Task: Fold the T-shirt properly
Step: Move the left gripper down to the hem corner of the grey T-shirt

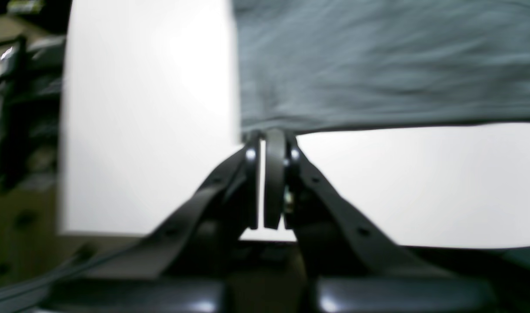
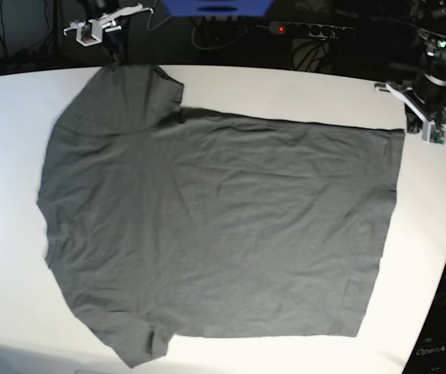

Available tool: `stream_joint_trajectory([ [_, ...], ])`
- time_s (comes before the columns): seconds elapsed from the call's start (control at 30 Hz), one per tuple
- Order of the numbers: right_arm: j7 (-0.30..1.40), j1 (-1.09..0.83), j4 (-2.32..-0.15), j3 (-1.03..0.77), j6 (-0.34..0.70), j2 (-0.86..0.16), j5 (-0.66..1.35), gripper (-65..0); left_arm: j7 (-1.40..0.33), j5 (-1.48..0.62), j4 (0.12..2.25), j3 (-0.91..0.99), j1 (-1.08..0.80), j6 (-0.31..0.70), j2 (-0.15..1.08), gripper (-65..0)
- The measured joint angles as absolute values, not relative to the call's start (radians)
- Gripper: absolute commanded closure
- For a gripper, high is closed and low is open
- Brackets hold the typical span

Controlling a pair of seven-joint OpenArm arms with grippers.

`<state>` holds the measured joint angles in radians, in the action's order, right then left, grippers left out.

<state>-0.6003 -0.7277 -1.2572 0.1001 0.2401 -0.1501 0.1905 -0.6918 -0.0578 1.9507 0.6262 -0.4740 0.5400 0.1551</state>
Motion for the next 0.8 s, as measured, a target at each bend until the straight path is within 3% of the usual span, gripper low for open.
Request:
stream_joint_trajectory([
  [0.1,-0.599,-0.726,-1.257,0.100,0.240,-0.149,0.191,-0.3,-0.744,0.013,1.953,0.636,-0.414,0.601,0.154,-1.2],
  [0.4,-0.599,-0.726,-1.257,0.101,0.240,-0.149,0.191,-0.3,-0.868,0.144,1.911,0.604,-0.271,0.619,0.151,-1.5],
  [0.47,-0.599,-0.726,-1.257,0.102,0.240,-0.149,0.191,-0.3,-0.865,0.141,1.897,0.604,-0.271,0.617,0.152,-6.1],
  [0.6,-0.600,-0.726,-1.257,0.102,0.240,-0.149,0.191,-0.3,-0.872,0.139,1.849,0.606,-0.245,0.617,0.152,-27.0],
  [0.67,-0.599,-0.726,-1.257,0.102,0.240,-0.149,0.191,-0.3,-0.863,0.135,1.825,0.606,-0.235,0.617,0.153,-34.4],
  [0.8,-0.599,-0.726,-1.257,0.102,0.240,-0.149,0.191,-0.3,-0.868,0.138,1.792,0.606,-0.238,0.617,0.152,-36.1],
])
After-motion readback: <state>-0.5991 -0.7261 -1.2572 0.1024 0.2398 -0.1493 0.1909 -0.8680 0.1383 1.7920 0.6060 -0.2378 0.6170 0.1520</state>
